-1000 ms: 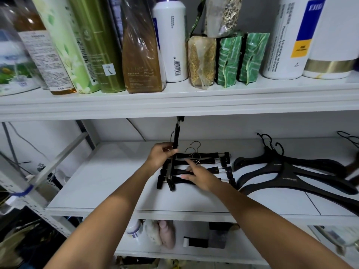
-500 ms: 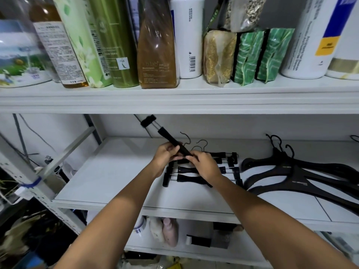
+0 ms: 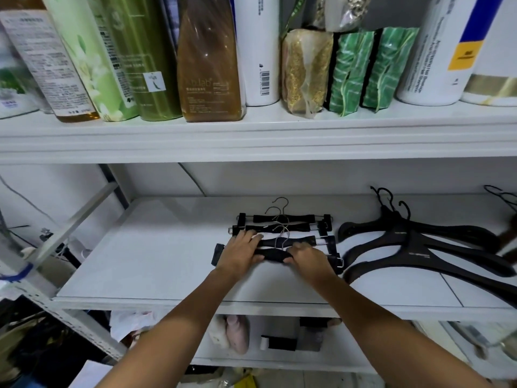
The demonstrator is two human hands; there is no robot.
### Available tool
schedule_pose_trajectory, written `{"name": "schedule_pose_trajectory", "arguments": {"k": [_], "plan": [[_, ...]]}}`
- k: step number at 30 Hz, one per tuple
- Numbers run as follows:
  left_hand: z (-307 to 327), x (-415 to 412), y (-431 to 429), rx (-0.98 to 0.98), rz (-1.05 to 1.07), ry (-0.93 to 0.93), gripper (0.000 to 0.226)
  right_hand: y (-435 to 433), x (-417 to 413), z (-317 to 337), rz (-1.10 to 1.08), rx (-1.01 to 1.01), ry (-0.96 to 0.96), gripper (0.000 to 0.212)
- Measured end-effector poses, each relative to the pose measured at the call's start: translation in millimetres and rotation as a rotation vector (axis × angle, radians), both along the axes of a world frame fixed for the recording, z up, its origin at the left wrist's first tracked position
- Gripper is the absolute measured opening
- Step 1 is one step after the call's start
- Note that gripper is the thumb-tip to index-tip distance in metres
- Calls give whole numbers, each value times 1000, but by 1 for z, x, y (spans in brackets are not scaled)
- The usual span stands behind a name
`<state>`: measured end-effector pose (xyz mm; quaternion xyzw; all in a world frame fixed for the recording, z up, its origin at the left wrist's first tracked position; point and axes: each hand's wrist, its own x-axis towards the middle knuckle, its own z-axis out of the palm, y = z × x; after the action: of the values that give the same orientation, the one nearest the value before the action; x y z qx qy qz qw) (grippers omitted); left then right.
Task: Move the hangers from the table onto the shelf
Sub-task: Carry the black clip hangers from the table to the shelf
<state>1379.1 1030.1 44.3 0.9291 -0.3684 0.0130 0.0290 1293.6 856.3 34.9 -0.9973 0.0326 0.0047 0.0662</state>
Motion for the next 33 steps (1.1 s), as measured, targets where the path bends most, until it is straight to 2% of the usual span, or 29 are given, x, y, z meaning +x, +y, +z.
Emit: {"name": "schedule_pose_trajectory", "arguments": {"k": [3, 6, 10, 15, 18, 19, 22, 25, 27, 28, 30, 31, 33], "plan": [[-25, 4, 5, 174, -36, 111, 68, 0, -4, -11, 23, -35, 43, 43], [-41, 6, 5, 175, -29, 168, 63, 1, -6, -20, 11, -26, 38, 43], [-43, 11, -5, 224, -63, 204, 60, 4, -5, -33, -54, -24, -81, 49], [-51, 10, -13, 240, -26, 253, 59, -5, -2, -51, -90, -53, 73, 78], [-53, 10, -15, 272, -26, 218, 59, -6, -1, -59, -79, -46, 121, 120], [-53, 10, -17, 285, -20, 209, 59, -6, 2, -62, -90, -35, 120, 128], [-52, 15, -25, 293, 36, 249, 62, -6, 16, -61, -138, -37, 69, 131], [-52, 23, -32, 287, 62, 252, 65, -11, 27, -58, -153, -16, 148, 144], [-51, 29, -33, 280, 64, 244, 64, -11, 33, -52, -166, -9, 167, 142], [-51, 33, -35, 275, 62, 243, 64, -12, 36, -52, -179, 5, 179, 133], [-50, 39, -37, 269, 53, 248, 63, -12, 42, -51, -196, -3, 191, 95], [-49, 42, -39, 273, 49, 252, 62, -13, 45, -51, -205, -13, 209, 83], [-47, 46, -42, 286, 48, 258, 63, -14, 51, -49, -216, -24, 240, 79]]}}
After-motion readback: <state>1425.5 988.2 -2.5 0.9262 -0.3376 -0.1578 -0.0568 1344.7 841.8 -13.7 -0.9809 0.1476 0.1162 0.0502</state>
